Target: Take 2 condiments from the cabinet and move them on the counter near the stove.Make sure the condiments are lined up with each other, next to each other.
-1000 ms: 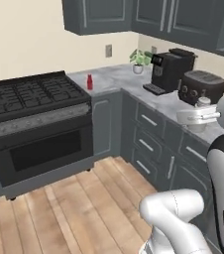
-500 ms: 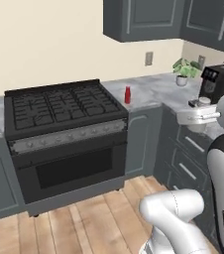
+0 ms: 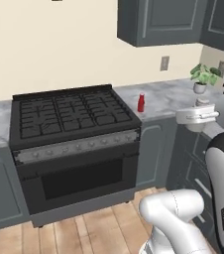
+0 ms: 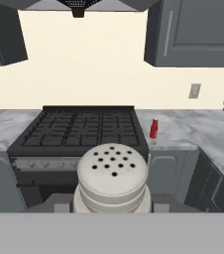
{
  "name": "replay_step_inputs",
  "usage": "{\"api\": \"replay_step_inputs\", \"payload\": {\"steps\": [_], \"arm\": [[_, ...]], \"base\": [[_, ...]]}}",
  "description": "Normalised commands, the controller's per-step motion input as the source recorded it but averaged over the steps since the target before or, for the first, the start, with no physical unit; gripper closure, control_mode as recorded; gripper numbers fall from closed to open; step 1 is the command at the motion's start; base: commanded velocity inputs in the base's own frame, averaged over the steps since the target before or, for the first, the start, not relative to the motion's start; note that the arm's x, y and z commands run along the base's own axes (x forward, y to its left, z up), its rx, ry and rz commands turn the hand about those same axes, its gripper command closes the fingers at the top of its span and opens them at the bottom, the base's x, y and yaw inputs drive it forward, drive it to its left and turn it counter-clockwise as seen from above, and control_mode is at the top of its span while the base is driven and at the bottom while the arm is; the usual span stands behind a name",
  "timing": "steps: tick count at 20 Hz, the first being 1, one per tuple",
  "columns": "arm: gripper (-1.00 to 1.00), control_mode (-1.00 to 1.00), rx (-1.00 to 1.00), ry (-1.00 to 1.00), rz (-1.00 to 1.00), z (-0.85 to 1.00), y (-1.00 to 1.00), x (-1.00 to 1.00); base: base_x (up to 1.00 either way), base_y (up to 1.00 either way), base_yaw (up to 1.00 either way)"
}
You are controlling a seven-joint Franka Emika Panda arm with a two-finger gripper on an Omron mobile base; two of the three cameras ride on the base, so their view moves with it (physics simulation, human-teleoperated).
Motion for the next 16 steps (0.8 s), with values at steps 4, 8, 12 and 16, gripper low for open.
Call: {"api": "replay_step_inputs", "payload": {"steps": [4, 8, 12, 16], "arm": [[1.0, 1.0, 0.0, 0.0, 0.0, 0.0, 0.0, 0.0], [1.0, 1.0, 0.0, 0.0, 0.0, 0.0, 0.0, 0.0], [1.0, 1.0, 0.0, 0.0, 0.0, 0.0, 0.0, 0.0], [1.0, 1.0, 0.0, 0.0, 0.0, 0.0, 0.0, 0.0]], "base": [[0.4, -0.25, 0.13], [0.59, -0.13, 0.18], [0.55, -0.19, 0.19], [0.41, -0.39, 0.14]]}}
